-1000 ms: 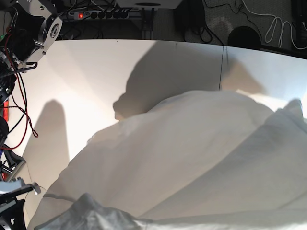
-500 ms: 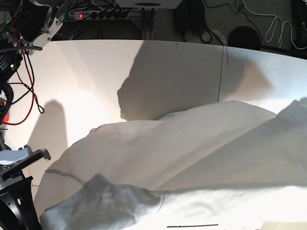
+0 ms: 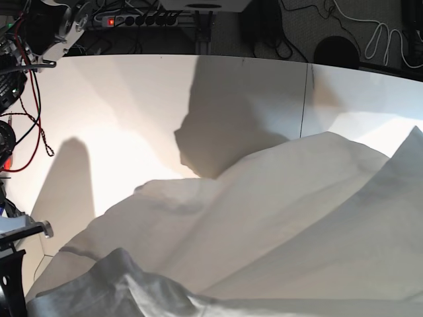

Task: Layout the t-shirt on the table in an organized manner, then fold the t-shirt properly
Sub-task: 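Raise the t-shirt high with both grippers and shake it out, then lay the t-shirt flat on the table and open both grippers, then grasp the t-shirt edges again with both grippers, then drag the gripped t-shirt edges apart with both grippers to straighten it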

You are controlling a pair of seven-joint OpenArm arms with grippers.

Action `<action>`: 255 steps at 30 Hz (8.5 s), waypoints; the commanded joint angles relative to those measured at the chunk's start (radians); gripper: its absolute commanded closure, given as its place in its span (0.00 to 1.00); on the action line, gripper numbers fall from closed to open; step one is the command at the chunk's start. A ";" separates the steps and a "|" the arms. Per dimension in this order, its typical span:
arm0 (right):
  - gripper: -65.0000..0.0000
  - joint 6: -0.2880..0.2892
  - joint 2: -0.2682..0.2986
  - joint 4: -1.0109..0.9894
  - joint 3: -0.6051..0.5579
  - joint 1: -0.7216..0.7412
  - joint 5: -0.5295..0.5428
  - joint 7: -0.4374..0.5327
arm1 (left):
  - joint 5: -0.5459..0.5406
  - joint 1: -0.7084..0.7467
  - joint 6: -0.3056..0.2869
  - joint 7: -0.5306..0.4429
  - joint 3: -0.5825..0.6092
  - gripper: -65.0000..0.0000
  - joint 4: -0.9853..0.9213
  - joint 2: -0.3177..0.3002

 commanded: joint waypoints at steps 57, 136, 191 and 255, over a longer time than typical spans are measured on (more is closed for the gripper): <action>1.00 -0.003 0.094 0.014 0.149 -0.023 0.043 -0.010 | -0.086 -0.015 -0.015 0.059 -0.008 1.00 0.077 0.093; 0.72 0.059 0.180 -0.549 -0.226 -0.229 -0.069 -0.164 | -0.907 -0.357 -0.376 0.455 0.661 0.55 -1.476 0.182; 0.58 0.052 -0.042 -1.093 -0.504 -0.178 -0.176 0.068 | -0.437 -0.025 -0.376 0.161 0.629 0.55 -1.242 0.232; 0.79 0.045 -0.107 -1.144 -0.533 -0.129 -0.478 0.304 | -0.446 -0.026 -0.376 0.145 0.629 0.59 -1.242 0.232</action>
